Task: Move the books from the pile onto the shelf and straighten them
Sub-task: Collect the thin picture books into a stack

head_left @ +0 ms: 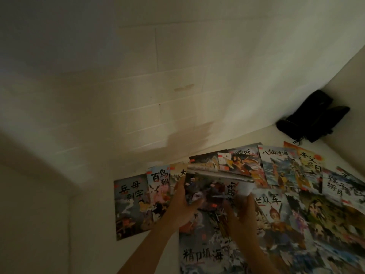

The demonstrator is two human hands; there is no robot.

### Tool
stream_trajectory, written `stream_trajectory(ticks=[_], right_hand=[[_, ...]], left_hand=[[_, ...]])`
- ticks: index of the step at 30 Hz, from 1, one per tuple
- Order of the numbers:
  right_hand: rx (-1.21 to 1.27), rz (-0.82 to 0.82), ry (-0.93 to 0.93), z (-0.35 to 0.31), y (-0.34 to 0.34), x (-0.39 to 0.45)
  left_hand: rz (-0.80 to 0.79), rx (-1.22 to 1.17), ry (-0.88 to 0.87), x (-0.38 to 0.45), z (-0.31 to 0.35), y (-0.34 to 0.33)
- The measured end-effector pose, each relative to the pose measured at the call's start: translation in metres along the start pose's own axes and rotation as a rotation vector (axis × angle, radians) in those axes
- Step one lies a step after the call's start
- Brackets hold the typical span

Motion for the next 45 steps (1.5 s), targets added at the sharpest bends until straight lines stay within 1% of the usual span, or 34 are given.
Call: stream_trajectory(ticks=[2,3,4,6,7,8,9,10,11,13,15,16,18,20,21,22,23,26,28,30,32,34,36,40,42,45], right_hand=[[-0.050,-0.074,0.000,-0.007,-0.009,0.013],[-0.081,-0.138,-0.024,-0.008,-0.016,0.018],[-0.110,-0.205,-0.070,-0.007,-0.022,0.020],[-0.142,-0.285,-0.170,-0.001,-0.031,0.017],[-0.159,-0.292,-0.219,0.002,-0.032,0.014],[-0.184,-0.277,-0.259,0.009,-0.030,0.013],[-0.218,-0.258,-0.297,0.014,-0.028,0.012],[-0.254,-0.252,-0.322,0.020,-0.026,0.013],[-0.280,-0.250,-0.344,0.025,-0.025,0.013],[-0.315,-0.249,-0.384,0.032,-0.025,0.011],[-0.331,-0.238,-0.384,0.037,-0.026,0.009],[-0.321,-0.227,-0.388,0.039,-0.025,0.008],[-0.240,-0.223,-0.423,0.048,-0.023,0.004],[-0.071,-0.255,-0.493,0.051,-0.022,-0.001],[-0.012,-0.256,-0.507,0.049,-0.018,0.000],[0.000,-0.242,-0.480,0.044,-0.010,0.006],[-0.049,-0.215,-0.425,0.037,0.003,0.016],[-0.342,-0.152,-0.258,0.026,0.040,0.047],[-0.430,-0.138,-0.274,0.038,0.049,0.048],[-0.415,-0.121,-0.312,0.052,0.045,0.039],[-0.369,-0.105,-0.292,0.055,0.038,0.035],[-0.313,-0.098,-0.297,0.059,0.037,0.036],[-0.290,-0.119,-0.318,0.063,0.039,0.037],[-0.181,-0.142,-0.408,0.070,0.048,0.038],[-0.191,-0.157,-0.449,0.070,0.051,0.039],[-0.235,-0.208,-0.482,0.056,0.049,0.038]], left_hand=[[0.024,0.065,-0.068,0.000,0.009,0.012],[0.097,0.158,-0.051,-0.002,0.009,0.027],[0.191,0.212,-0.032,-0.003,0.005,0.048],[0.487,0.434,0.017,-0.018,0.004,0.102],[0.621,0.607,0.084,-0.030,0.002,0.126],[0.712,0.763,0.199,-0.042,-0.005,0.145],[0.744,0.816,0.348,-0.050,-0.018,0.160],[0.765,0.788,0.457,-0.057,-0.029,0.170],[0.776,0.722,0.502,-0.062,-0.036,0.174],[0.818,0.683,0.479,-0.060,-0.038,0.171],[0.855,0.725,0.458,-0.056,-0.032,0.167],[0.869,0.706,0.466,-0.053,-0.032,0.166],[0.860,0.576,0.451,-0.044,-0.035,0.161],[0.806,0.402,0.348,-0.030,-0.037,0.151],[0.784,0.339,0.298,-0.025,-0.036,0.144],[0.774,0.324,0.263,-0.022,-0.031,0.138],[0.771,0.355,0.235,-0.019,-0.026,0.133],[0.789,0.456,0.220,-0.014,-0.014,0.123],[0.789,0.474,0.225,-0.010,-0.011,0.116],[0.766,0.497,0.248,-0.004,-0.014,0.109],[0.772,0.493,0.268,-0.004,-0.016,0.107],[0.784,0.441,0.226,-0.004,-0.013,0.108],[0.777,0.419,0.147,-0.007,0.000,0.108],[0.790,0.614,-0.022,-0.028,0.066,0.103],[0.804,0.759,-0.107,-0.047,0.114,0.095],[0.804,0.982,-0.288,-0.076,0.186,0.070]])
Point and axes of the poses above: each hand's wrist, its own x-axis towards the middle knuckle, its own y-axis out of the back of the hand, z = x × y, the point moved 10 cm from there along x, towards the middle knuckle, and after that the axes turned 4 degrees about y, right-handed, at the moved point
